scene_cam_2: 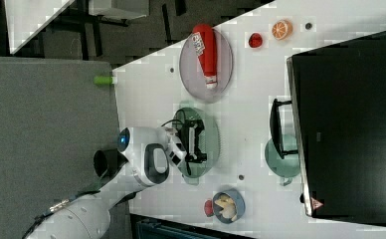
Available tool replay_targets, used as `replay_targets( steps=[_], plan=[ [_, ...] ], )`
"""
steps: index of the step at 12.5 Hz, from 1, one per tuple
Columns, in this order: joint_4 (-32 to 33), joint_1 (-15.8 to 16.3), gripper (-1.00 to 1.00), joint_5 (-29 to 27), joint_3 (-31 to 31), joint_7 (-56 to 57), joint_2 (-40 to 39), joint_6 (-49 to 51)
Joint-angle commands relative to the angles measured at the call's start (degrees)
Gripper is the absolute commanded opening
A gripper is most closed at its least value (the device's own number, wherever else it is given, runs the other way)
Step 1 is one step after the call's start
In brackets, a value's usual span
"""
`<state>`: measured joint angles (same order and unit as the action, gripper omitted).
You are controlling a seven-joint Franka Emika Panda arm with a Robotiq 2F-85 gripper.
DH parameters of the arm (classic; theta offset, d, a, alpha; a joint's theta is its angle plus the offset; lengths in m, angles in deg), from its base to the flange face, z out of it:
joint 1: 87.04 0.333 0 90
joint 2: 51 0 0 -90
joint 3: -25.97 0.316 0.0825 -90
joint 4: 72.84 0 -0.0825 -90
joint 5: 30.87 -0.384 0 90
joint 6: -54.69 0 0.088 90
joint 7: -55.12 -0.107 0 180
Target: Drag strainer left to right.
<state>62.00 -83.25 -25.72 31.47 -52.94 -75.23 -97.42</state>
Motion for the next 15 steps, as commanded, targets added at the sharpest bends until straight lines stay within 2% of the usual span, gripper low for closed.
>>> replay_targets(
  steps=[1, 11, 15],
  plan=[
    [0.5, -2.2, 1.0, -0.3, -3.4, 9.9, 1.6, 0.0],
    [0.5, -3.3, 1.0, -0.3, -14.0, 20.9, 1.6, -1.8],
    [0.5, -3.4, 1.0, -0.3, -16.1, 26.1, 1.8, -2.2]
  ],
)
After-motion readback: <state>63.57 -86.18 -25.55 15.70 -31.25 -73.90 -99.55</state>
